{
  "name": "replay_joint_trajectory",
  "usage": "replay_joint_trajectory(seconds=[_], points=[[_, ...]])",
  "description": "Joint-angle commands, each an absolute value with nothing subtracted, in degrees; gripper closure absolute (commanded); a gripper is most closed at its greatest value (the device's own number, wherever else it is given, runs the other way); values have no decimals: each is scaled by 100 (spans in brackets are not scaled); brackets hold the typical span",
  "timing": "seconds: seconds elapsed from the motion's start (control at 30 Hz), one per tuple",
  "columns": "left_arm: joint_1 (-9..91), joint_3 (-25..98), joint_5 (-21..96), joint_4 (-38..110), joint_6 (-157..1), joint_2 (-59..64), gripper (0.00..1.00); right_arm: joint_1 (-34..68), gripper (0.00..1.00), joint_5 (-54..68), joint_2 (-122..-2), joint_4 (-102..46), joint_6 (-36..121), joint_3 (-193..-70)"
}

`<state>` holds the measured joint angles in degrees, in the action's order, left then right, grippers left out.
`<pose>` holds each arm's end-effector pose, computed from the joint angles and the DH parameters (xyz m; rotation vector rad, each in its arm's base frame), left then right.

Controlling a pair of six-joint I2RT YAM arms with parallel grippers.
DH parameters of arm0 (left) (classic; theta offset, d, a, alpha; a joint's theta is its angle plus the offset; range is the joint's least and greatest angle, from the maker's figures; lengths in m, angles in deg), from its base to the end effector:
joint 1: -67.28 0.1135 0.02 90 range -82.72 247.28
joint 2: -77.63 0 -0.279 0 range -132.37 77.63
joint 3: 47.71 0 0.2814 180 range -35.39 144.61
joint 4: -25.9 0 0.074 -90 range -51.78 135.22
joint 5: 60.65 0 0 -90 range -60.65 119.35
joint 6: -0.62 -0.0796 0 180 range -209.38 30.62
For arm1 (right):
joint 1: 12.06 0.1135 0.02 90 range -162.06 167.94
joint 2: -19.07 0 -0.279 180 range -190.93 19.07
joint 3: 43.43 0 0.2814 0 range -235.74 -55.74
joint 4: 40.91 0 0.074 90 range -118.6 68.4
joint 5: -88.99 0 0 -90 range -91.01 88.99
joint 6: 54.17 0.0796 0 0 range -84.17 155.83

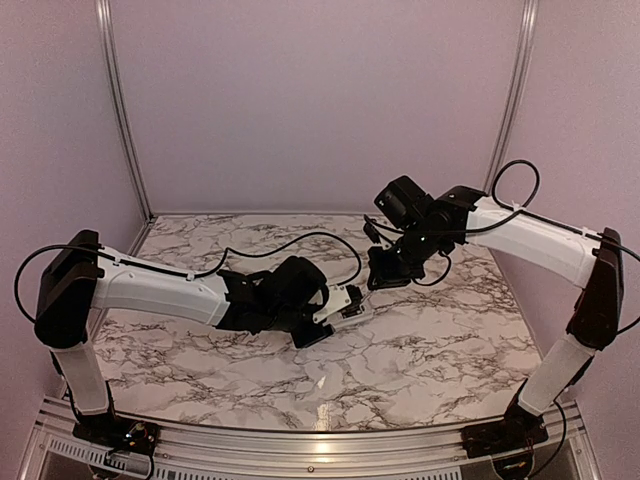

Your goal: Unload the batteries from the remote control

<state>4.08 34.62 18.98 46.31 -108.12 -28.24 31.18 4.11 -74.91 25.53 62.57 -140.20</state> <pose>0.2220 -0.4076 0.1638 1.4582 1.8161 -0.1787 0.2781 0.2713 0.2682 -0.4272 2.7437 0.4744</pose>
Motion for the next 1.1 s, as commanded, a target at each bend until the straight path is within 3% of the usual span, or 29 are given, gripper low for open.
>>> replay_joint_trajectory(seconds=[0.0, 0.7, 1.07], points=[[356, 3648, 1890, 4384, -10784, -2881, 100, 3161, 100, 549, -7408, 2409, 6245, -13870], [356, 3103, 1839, 3642, -10912, -2475, 100, 2420, 100, 2033, -6519, 1746, 6383, -13027], [356, 2980, 1821, 3506, -10936, -2343, 100, 2384, 100, 2105, -6287, 1659, 6506, -12785]])
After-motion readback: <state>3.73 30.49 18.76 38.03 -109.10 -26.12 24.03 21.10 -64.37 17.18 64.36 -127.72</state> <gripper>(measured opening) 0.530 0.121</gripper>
